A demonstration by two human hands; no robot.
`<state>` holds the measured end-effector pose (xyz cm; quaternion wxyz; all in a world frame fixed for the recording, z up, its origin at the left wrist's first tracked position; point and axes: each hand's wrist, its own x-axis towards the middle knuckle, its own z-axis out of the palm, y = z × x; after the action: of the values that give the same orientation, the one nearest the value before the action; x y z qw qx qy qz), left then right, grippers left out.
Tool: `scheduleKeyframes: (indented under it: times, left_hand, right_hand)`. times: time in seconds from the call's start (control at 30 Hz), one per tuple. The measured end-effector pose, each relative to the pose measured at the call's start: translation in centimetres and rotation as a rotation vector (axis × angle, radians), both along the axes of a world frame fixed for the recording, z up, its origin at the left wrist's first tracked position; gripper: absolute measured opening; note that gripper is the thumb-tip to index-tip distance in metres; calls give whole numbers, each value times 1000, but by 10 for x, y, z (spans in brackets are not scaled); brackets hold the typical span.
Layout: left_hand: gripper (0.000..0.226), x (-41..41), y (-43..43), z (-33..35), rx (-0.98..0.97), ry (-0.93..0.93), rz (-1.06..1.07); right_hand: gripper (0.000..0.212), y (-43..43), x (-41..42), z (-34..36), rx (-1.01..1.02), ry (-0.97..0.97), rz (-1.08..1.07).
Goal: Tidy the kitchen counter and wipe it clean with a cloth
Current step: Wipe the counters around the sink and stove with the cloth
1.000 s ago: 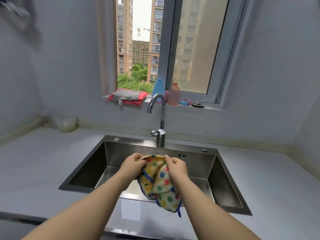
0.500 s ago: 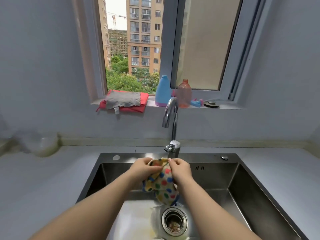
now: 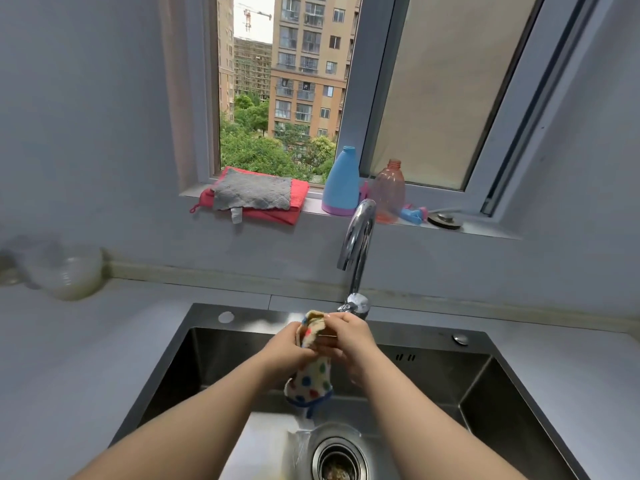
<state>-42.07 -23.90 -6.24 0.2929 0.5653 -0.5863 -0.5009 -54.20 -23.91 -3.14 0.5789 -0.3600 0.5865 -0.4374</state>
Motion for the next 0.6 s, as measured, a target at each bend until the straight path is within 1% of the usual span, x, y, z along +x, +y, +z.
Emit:
scheduleKeyframes:
  times: [0.07,0.17,0.2,0.27,0.37,0.43,0.5,0.53,0.6]
  left_hand:
    - [27,0,-7,-1,36,-3,72]
    - [21,0,-15,-2,111,80,175]
    - [20,0,-16,-2,131,107,185]
    - [22,1,-19,-2,157,114,177]
    - [31,3,-20,-3,210,108,167]
    - [35,2,-20,-4,250,117,162]
    - [34,1,-20,-6,272,126,178]
    - [32,0,-22,-8,285,139,215]
    - [31,-1,-27,-10,322,234,337]
  right_hand:
    - [9,-7,-4,-3,-28,53,-14]
    - [10,-24,-12,-15,-46,102,-169]
    - [12,-28,-15,-18,-37,135,-199]
    - [23,-33,-16,-22,-16,186,-163]
    - [38,-38,-16,-23,-18,165,-101]
    - [41,-41,-17,-27,-21,147,-111]
    - [41,-41,-17,-30,-27,125,-129]
    - [40,-41,-17,-31,-25,107,-137]
    - [38,-40,-18,-31,-27,60,-155]
